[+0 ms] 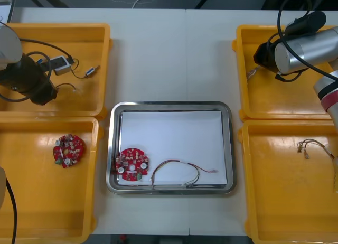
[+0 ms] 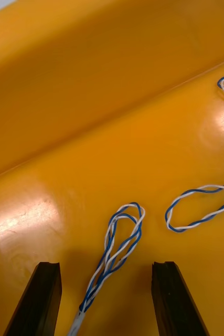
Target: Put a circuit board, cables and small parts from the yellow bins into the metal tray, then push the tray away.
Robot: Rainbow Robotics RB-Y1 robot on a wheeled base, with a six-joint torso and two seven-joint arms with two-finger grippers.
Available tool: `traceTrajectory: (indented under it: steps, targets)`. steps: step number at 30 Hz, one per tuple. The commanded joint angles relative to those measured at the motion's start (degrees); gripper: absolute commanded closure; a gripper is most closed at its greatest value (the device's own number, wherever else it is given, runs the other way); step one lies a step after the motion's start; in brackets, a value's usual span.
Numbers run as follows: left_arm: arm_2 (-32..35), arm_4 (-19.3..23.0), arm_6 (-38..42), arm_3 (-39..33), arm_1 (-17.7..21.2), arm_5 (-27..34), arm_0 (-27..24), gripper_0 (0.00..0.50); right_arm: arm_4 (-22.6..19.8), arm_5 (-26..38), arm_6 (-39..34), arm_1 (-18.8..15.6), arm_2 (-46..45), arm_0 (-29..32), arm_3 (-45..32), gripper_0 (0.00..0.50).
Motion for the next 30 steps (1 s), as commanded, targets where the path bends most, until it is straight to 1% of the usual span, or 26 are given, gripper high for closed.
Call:
traceTrajectory:
  steps: [1,2,3,4,5,7,8,13,18,21,23,24,26,30]
  targets:
    - [0.9,1.0,3.0,-5.7,3.6,5.7,-3.4,0.5,-0.7,-1.2,-1.2,0.5,2.6,-2.5,1.0,0.0]
    - [0.9,1.1,4.2,-6.7,3.8,7.2,-3.7,0.5,-0.8,-1.2,-1.1,0.5,2.6,-2.5,1.0,0.024]
    - [0.9,1.1,4.7,-7.3,3.9,8.0,-3.8,0.5,-0.8,-1.2,-1.1,0.5,2.6,-2.5,1.0,0.061]
    - [1.0,1.2,5.9,-8.3,4.0,9.7,-4.2,0.5,-1.0,-1.2,-1.1,0.6,2.6,-2.4,1.0,0.185]
    - [1.0,1.2,7.1,-9.2,4.2,11.2,-4.4,0.5,-1.2,-1.1,-1.1,0.6,2.7,-2.5,1.0,0.37]
    - [1.2,1.3,8.6,-10.6,4.3,13.1,-4.6,0.5,-1.4,-1.2,-1.1,0.6,2.6,-2.5,1.0,0.472]
    - [1.3,1.4,10.6,-12.1,4.4,15.1,-4.7,0.5,-1.6,-1.1,-1.1,0.6,2.6,-2.5,1.0,0.5]
    - [1.3,2.1,17.8,-17.1,4.4,20.3,-4.7,0.5,-2.0,-1.1,-0.6,0.3,2.6,-2.5,1.0,0.5]
    - [1.2,3.0,23.7,-20.7,4.3,20.3,-4.7,0.5,-2.1,-0.4,0.4,-0.9,2.6,-2.6,0.5,0.5]
    - [0.8,3.7,28.1,-22.9,4.2,20.3,-4.7,0.5,-2.6,2.5,1.4,-2.3,2.6,-2.5,-1.3,0.5]
    - [-0.4,4.1,32.8,-25.1,4.1,20.3,-4.4,0.5,-3.3,6.4,2.1,-3.6,2.6,-2.5,-4.1,0.5]
    - [-0.7,4.2,33.8,-25.6,4.1,20.3,-4.3,0.5,-3.5,7.5,2.3,-4.0,2.5,-2.6,-4.7,0.5]
    - [-2.3,4.8,38.3,-28.2,4.1,20.3,-3.1,0.5,-5.6,11.4,3.0,-5.2,1.6,-2.5,-7.6,0.5]
    - [-5.0,5.7,45.8,-32.3,4.1,20.3,-1.5,0.5,-9.1,17.2,4.6,-6.6,-0.4,-2.5,-11.3,0.5]
